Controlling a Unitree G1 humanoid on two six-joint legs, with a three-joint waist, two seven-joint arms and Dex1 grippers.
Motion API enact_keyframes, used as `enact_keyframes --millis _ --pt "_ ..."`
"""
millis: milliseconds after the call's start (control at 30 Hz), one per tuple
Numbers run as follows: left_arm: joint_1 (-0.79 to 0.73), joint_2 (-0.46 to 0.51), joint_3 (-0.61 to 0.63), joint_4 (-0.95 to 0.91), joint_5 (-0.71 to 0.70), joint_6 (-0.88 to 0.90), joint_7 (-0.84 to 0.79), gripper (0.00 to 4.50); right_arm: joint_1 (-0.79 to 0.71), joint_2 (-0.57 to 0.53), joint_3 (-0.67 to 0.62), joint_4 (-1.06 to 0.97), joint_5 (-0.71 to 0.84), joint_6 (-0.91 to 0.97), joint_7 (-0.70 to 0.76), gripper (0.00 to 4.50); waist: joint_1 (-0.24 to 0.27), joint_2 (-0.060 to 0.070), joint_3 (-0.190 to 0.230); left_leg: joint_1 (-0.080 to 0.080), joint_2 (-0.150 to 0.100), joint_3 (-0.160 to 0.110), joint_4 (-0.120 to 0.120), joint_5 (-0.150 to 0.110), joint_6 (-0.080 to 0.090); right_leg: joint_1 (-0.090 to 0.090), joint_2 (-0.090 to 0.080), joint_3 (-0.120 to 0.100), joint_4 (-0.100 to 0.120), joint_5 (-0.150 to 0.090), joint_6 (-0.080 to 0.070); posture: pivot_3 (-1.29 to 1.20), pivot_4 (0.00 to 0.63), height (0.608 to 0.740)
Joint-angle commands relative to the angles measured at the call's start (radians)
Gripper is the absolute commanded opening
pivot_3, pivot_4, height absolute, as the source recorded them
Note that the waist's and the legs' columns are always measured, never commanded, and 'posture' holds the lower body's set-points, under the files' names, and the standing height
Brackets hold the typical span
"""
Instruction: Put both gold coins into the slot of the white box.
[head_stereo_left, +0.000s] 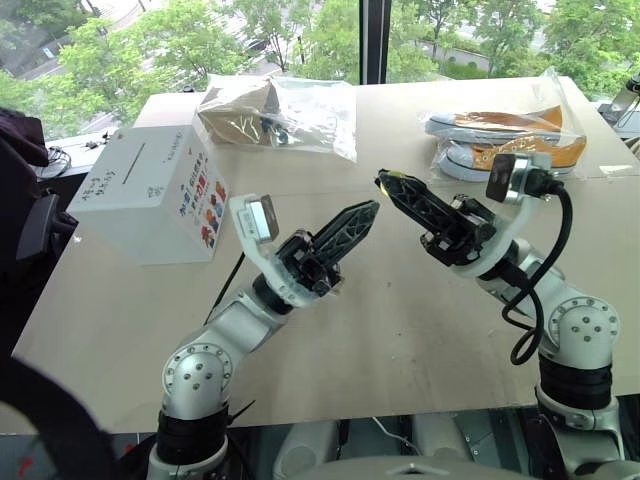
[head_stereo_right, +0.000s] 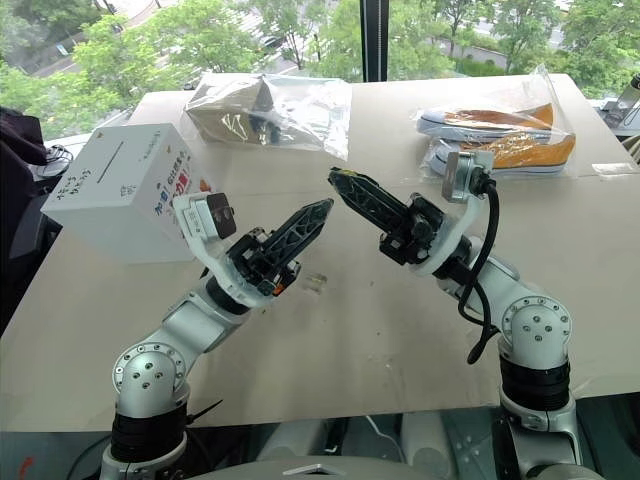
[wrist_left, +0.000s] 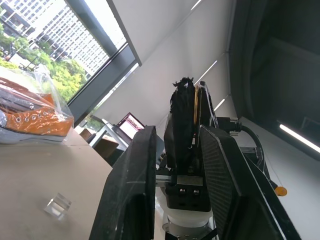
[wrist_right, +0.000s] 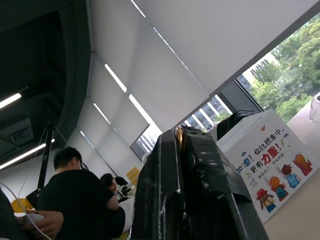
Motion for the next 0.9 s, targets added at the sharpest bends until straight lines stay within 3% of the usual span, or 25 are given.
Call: enact_keyframes --millis 33,200,233,300,900 --pt "-0.004 -0.005 0.01 -0.036 -0.035 -0.013 -0.018 1.29 -0.015 -0.003 0.005 -0.044 0.029 -0.011 0.008 0.0 0.0 0.0 0.0 0.0 0.0 0.0 0.0 0.0 0.0 0.0 0.0 0.0 0.0 0.0 0.0 0.0 0.15 0.74" --pt "0.001 -0.015 0.006 -0.039 -0.039 -0.022 -0.02 1.29 -0.017 -0.006 0.012 -0.044 0.036 -0.008 0.011 0.0 0.0 0.0 0.0 0.0 0.0 0.0 0.0 0.0 0.0 0.0 0.0 0.0 0.0 0.0 0.0 0.0 0.15 0.74" --pt "0.002 -0.017 0.006 -0.04 -0.039 -0.023 -0.021 0.75 -0.017 -0.008 0.014 -0.045 0.038 -0.008 0.012 0.0 0.0 0.0 0.0 0.0 0.0 0.0 0.0 0.0 0.0 0.0 0.0 0.0 0.0 0.0 0.0 0.0 0.15 0.74" --pt "0.004 -0.018 0.006 -0.04 -0.04 -0.024 -0.02 0.09 -0.017 -0.011 0.017 -0.046 0.043 -0.007 0.014 0.0 0.0 0.0 0.0 0.0 0.0 0.0 0.0 0.0 0.0 0.0 0.0 0.0 -0.001 0.0 0.0 0.0 0.15 0.74" --pt "0.015 -0.012 0.002 -0.053 -0.083 -0.013 -0.034 0.09 -0.01 -0.009 0.03 -0.043 0.042 -0.027 0.002 0.0 0.0 0.0 0.0 -0.002 0.0 0.0 -0.001 -0.001 0.001 0.0 0.0 0.0 -0.004 0.0 0.0 0.0 0.15 0.74"
